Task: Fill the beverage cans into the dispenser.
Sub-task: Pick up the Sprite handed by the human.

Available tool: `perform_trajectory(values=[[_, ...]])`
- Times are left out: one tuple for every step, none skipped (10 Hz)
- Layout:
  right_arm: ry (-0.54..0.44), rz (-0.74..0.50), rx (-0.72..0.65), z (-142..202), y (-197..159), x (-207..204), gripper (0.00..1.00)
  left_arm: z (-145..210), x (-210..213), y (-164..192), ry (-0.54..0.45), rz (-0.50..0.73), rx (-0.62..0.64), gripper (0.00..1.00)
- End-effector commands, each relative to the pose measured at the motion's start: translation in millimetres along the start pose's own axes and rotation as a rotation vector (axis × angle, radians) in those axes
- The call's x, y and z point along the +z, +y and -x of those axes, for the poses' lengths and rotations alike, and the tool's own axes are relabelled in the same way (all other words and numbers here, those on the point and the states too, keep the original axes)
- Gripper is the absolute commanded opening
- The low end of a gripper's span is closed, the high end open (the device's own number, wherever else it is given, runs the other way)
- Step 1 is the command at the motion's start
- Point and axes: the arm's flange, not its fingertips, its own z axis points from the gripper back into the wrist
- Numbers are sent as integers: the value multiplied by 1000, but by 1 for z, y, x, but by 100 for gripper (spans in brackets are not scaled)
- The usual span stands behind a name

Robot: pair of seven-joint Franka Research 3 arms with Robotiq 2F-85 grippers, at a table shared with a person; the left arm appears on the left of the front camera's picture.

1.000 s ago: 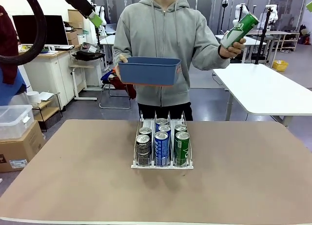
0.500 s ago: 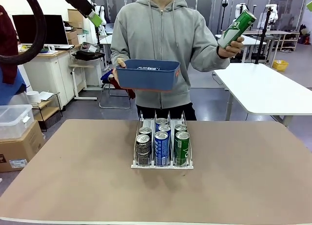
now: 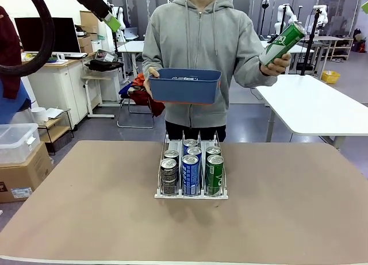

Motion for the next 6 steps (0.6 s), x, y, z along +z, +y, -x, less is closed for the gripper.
perform_trajectory(values=[[-7, -8, 5, 1, 1, 0, 100, 2, 0, 1, -1, 3, 4, 100], [-7, -8, 5, 1, 1, 0, 100, 2, 0, 1, -1, 3, 4, 100], [-7, -8, 5, 1, 1, 0, 100, 2, 0, 1, -1, 3, 4, 100], [-7, -8, 5, 1, 1, 0, 100, 2, 0, 1, -1, 3, 4, 100], [0, 0, 0, 0, 0, 0, 100, 2, 0, 1, -1, 3, 4, 100], [14, -55, 28, -3, -6, 2, 100, 2, 0, 1, -1, 3, 4, 100]])
